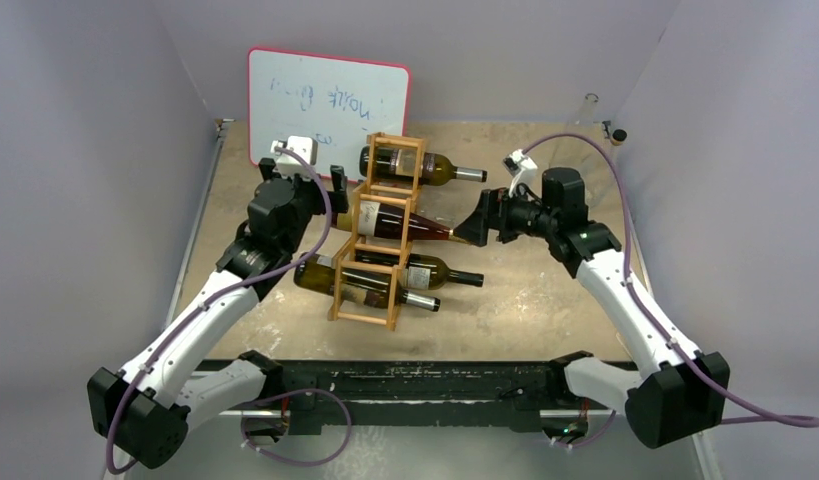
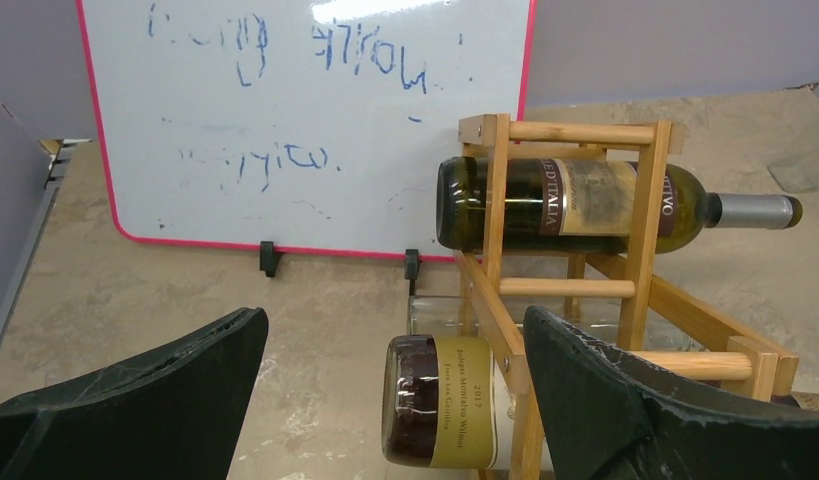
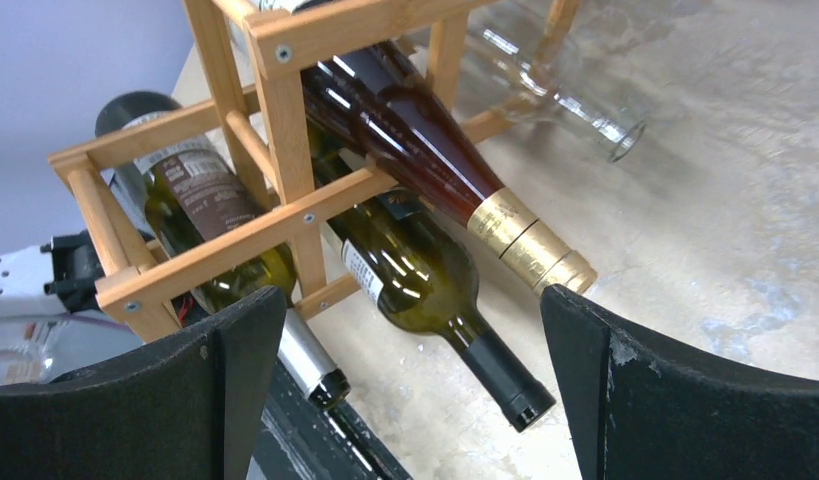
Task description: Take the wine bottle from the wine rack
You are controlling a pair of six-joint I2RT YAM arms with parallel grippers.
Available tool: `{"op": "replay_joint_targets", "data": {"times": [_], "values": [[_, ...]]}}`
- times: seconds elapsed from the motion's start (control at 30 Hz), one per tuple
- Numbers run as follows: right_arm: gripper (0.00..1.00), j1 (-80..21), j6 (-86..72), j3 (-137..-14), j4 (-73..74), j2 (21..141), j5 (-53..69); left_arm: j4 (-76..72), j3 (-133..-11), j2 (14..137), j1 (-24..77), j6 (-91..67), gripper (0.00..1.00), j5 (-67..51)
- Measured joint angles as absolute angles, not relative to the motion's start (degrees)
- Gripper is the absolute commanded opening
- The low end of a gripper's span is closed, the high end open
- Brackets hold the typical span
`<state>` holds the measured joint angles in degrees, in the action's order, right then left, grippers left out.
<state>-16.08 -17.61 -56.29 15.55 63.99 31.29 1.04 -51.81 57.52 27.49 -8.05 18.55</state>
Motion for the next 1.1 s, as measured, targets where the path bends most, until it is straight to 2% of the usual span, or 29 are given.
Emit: {"op": "replay_joint_targets", "data": {"times": [0.27,0.43,0.6,0.77,0.9,1.1], "values": [[1.0,-18.57,-18.94,-48.99,9.19,64.51,38.92,4.36,-53.41,58.78,27.51,-11.09,1.0,18.13],[1.0,-25.23,-18.44,-48.21,5.8,66.89,41.74,11.81,-54.57,55.31,27.51,-16.95,1.0,18.17],[1.0,-30.94,-16.05,-46.09,2.66,68.49,45.01,20.21,-54.0,48.88,27.51,-25.56,0.93,17.58],[0.93,-34.68,-13.41,-45.28,1.06,72.36,46.74,28.49,-52.42,46.22,27.51,-30.83,0.9,17.17],[0.93,-35.27,-12.67,-44.42,-0.16,74.06,47.35,32.95,-51.68,46.06,27.51,-32.27,0.81,18.22],[0.93,-36.07,-13.13,-41.36,-4.12,74.56,48.16,35.05,-49.76,45.56,27.51,-35.77,0.8,18.63]]}}
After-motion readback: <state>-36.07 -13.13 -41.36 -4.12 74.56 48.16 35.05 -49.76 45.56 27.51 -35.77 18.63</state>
